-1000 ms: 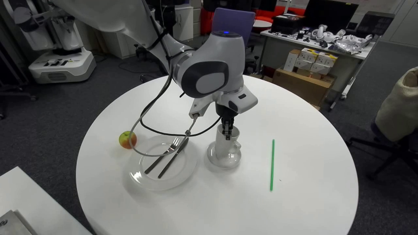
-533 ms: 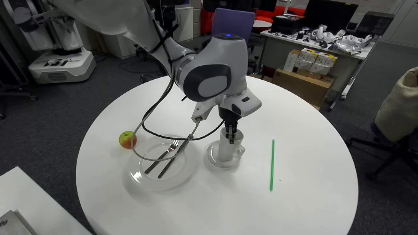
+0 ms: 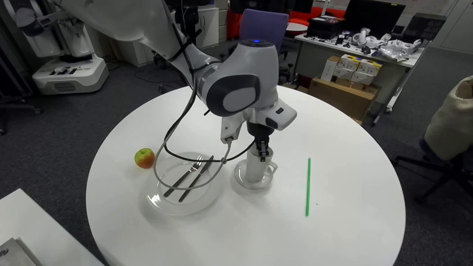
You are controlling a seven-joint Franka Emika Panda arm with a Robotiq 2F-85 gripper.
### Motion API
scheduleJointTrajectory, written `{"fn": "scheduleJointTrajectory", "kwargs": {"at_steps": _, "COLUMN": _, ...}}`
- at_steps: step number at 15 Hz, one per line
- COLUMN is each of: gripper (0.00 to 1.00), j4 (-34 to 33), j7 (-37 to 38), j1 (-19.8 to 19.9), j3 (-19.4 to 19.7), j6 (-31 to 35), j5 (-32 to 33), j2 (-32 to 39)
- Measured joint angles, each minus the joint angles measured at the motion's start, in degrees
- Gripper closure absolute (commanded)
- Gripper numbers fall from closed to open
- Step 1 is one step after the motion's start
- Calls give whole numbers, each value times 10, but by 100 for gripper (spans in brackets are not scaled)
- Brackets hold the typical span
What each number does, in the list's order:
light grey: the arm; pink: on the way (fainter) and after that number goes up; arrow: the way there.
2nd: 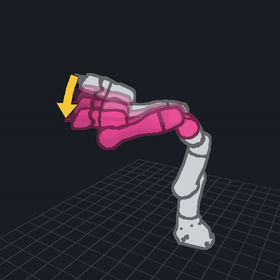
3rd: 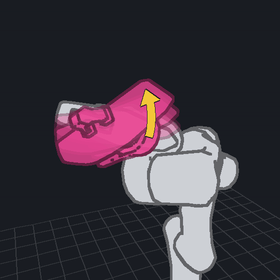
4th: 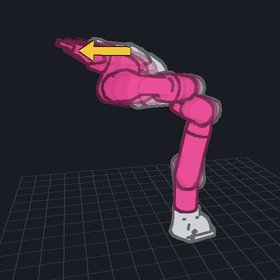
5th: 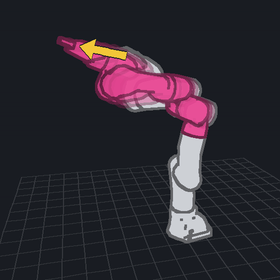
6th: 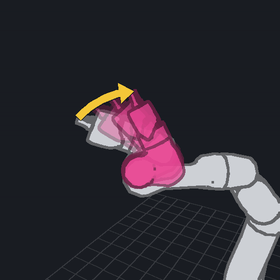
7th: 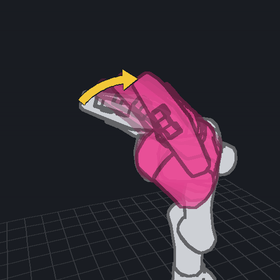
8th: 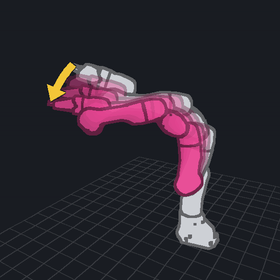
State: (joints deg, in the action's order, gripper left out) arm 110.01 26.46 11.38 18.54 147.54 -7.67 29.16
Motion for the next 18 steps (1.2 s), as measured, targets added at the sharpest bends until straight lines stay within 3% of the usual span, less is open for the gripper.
{"fn": "scheduleJointTrajectory", "kwargs": {"at_steps": 10, "gripper": 99, "j4": 1, "j7": -72, "j1": 24, "j3": -19, "j6": 0, "j5": -9, "j2": 0}}
{"fn": "scheduleJointTrajectory", "kwargs": {"at_steps": 18, "gripper": 99, "j4": 1, "j7": -105, "j1": 48, "j3": -42, "j6": 1, "j5": -54, "j2": 0}}
